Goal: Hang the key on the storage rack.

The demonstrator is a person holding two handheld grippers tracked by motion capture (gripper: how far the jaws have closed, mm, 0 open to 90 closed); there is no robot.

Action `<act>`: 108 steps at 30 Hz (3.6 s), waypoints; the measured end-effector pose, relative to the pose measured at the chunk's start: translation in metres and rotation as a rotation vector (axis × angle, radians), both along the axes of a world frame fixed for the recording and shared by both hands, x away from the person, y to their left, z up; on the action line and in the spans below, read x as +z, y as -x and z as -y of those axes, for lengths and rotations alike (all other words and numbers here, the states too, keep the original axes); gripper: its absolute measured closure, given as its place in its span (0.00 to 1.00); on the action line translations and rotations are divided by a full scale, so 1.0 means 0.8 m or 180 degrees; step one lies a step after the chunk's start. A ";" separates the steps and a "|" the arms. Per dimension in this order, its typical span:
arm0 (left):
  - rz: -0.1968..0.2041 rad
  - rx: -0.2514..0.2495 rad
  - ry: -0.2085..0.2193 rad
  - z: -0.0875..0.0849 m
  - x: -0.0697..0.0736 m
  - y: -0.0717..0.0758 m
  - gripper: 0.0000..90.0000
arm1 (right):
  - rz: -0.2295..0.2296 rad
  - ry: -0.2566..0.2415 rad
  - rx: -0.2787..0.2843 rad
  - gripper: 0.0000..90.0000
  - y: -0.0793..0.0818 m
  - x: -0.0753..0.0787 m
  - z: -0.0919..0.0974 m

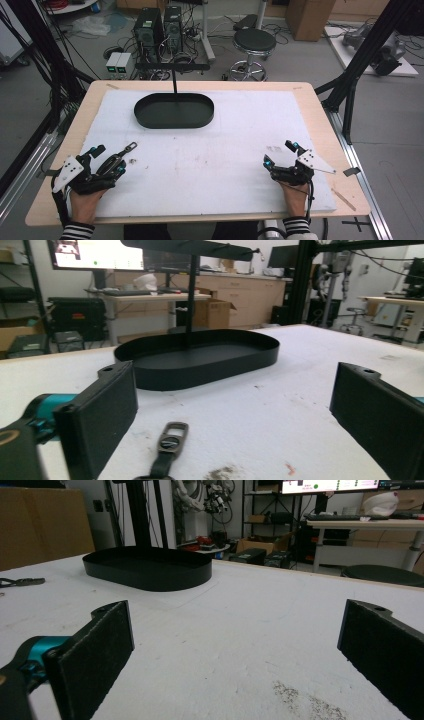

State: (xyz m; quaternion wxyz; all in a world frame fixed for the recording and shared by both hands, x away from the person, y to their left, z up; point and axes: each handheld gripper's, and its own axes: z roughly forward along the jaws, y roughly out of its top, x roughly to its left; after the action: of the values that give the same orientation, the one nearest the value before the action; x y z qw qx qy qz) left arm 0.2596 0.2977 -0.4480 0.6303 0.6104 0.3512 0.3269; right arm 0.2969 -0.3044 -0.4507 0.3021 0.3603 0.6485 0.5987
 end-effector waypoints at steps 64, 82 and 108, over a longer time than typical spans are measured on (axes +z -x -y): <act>-0.2660 -0.0452 -0.2319 0.015 0.078 -0.159 0.11 | -0.0005 0.0009 -0.0017 0.00 0.000 0.000 0.000; -0.2912 -0.0510 -0.2649 0.038 0.077 -0.169 0.31 | -0.0001 0.0002 -0.0014 0.00 0.000 0.000 0.000; -0.3251 -0.0499 -0.2760 0.043 0.060 -0.178 0.56 | 0.0003 0.0008 -0.0018 0.00 0.000 0.000 0.000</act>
State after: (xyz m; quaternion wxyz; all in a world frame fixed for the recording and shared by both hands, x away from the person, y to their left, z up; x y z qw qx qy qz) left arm 0.4018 0.2631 -0.4001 0.1050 0.9098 0.3968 0.0620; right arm 0.2969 -0.3042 -0.4506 0.3046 0.3614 0.6481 0.5972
